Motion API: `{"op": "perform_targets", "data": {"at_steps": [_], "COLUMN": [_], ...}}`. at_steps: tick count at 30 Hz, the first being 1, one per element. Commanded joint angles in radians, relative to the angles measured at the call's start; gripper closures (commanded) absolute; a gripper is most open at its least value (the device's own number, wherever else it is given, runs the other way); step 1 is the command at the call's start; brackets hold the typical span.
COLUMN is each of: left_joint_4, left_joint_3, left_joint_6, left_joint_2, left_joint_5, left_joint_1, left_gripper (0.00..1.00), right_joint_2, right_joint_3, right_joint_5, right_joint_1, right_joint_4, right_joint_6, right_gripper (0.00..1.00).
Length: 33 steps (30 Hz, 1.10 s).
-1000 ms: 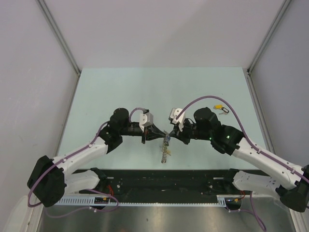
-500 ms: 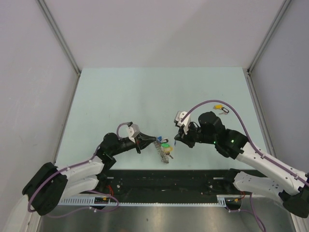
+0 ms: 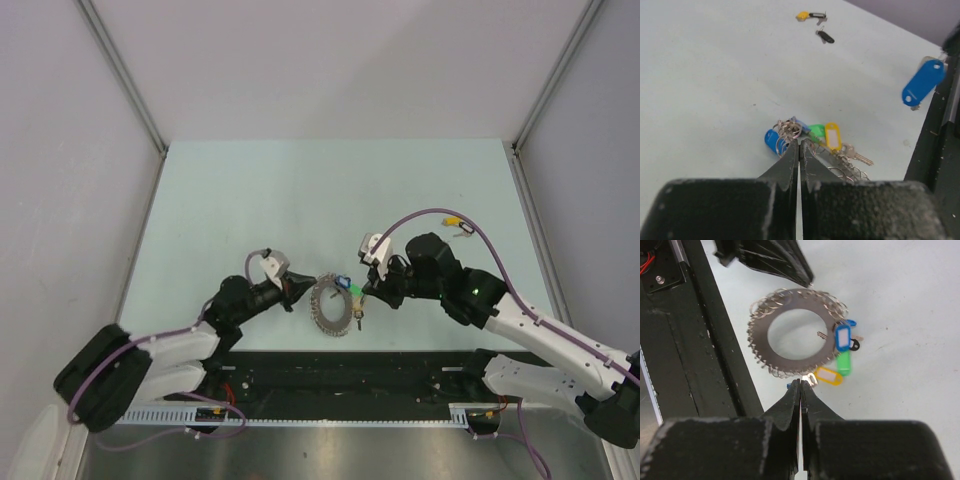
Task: Put the keys on the keyring
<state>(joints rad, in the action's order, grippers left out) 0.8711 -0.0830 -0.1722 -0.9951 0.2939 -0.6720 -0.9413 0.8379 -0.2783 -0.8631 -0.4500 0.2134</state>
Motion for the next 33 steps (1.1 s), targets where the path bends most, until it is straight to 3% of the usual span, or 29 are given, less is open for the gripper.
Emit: {"op": "perform_targets", "data": {"at_steps": [1, 7, 10, 14, 17, 23, 26, 33], "left_joint_4": [0.144, 0.232, 0.244, 0.305, 0.391, 0.644, 0.840, 0.855], "left_joint_3": [-0.188, -0.527, -0.680, -0.753, -0.674, -0.375, -0.221, -0.144], "left_joint_6": [0.004, -0.018, -0.030, -0.070, -0.107, -0.194, -0.242, -0.216], "left_joint_2": [-0.248, -0.578, -0.657, -0.749, -0.778, -0.815, -0.855, -0.915], "left_joint_5": [0.043, 0.157, 0.200, 0.194, 0.128, -0.059, -0.156, -0.255], "left_joint_1": [-0.003, -0.003, -0.005, -0.012, -0.024, -0.027, -0.037, -0.090], "left_gripper": [1.00, 1.00, 1.00, 1.00, 1.00, 1.00, 0.99, 1.00], "right_joint_2": [0.019, 0.070, 0.094, 0.136, 0.138, 0.099, 0.076, 0.044], "right_joint_3": [0.004, 0.003, 0.000, -0.010, -0.014, -0.020, -0.020, -0.022], "right_joint_5": [0.002, 0.065, 0.100, 0.136, 0.126, 0.080, 0.053, 0.008], "right_joint_1": [0.003, 0.004, 0.009, 0.015, 0.022, 0.029, 0.033, 0.035], "right_joint_4": [0.025, 0.005, -0.010, -0.019, -0.026, -0.015, -0.003, 0.014], "right_joint_6": [-0.009, -0.005, -0.005, -0.009, -0.009, -0.006, -0.005, -0.005], "right_gripper": [1.00, 1.00, 1.00, 1.00, 1.00, 1.00, 1.00, 1.00]}}
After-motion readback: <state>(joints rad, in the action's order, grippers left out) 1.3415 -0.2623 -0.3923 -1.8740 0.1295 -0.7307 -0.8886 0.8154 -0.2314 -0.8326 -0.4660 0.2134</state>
